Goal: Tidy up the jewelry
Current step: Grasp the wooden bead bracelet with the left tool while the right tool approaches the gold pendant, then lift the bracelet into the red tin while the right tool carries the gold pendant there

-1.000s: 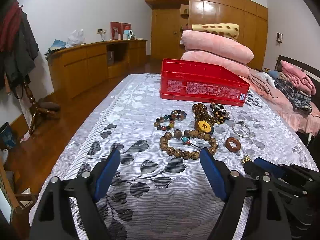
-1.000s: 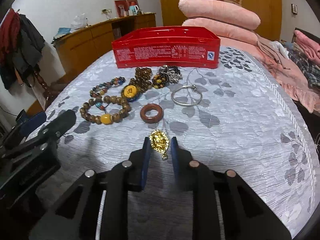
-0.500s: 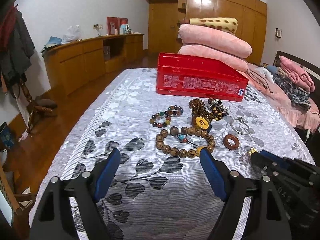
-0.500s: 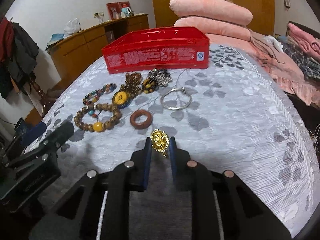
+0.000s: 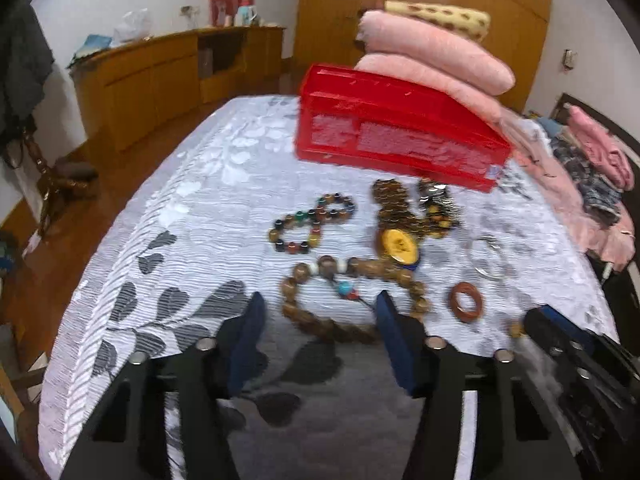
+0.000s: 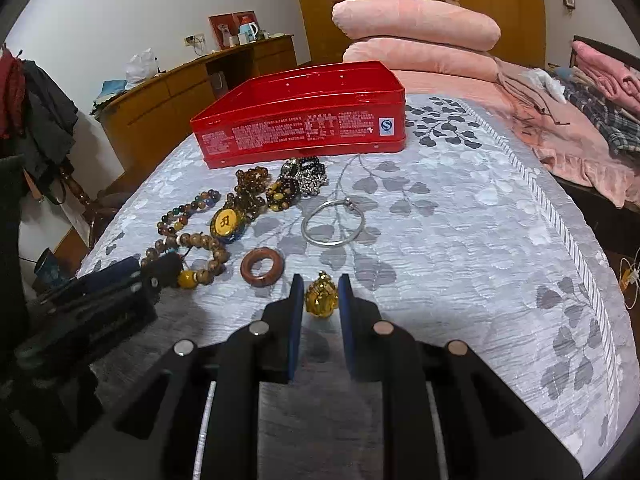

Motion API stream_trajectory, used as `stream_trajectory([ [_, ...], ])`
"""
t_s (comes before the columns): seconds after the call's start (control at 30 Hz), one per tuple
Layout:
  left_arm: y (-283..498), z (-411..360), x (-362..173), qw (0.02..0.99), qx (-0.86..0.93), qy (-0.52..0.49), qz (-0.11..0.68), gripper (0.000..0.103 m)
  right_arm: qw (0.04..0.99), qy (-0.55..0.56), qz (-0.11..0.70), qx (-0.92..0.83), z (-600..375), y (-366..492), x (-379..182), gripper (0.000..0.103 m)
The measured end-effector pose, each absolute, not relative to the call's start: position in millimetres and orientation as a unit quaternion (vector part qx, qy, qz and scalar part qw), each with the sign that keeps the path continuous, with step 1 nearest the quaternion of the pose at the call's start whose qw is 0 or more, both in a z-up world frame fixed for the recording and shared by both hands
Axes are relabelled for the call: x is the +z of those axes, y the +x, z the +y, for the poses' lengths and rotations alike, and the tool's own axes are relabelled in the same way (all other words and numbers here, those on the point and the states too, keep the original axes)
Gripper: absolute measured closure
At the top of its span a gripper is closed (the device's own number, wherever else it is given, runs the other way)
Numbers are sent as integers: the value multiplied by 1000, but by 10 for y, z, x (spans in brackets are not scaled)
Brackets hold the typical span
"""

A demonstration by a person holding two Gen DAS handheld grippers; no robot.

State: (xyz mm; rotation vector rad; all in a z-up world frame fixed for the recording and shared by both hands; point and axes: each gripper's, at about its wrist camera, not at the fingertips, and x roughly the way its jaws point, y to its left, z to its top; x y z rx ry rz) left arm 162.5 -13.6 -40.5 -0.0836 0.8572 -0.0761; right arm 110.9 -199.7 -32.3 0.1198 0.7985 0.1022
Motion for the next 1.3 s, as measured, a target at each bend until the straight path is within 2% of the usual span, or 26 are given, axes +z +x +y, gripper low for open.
stream_trajectory([
  [0.1,1649,-132,-418,907,-30,-35,419,60,918,58,389,52,-1995,1129,-327,87],
  [0.33,1702,-177,-420,904,-34,-16,427,59,917,59,391,56,-1981,1161,-340,87],
  [0.37,1696,-157,-416,904,-32,-21,425,61,917,60,391,56,-1983,1157,-338,87],
  [0.43,1693,-102,-409,904,-35,-36,424,92,917,62,390,55,-1994,1147,-330,87],
  [0.83,1490,1,-161,925,-64,-68,369,92,931,54,358,47,-2048,1162,-101,87],
  [1.3,1880,-193,267,944,-92,-74,309,92,936,49,345,58,-2039,1802,136,87],
])
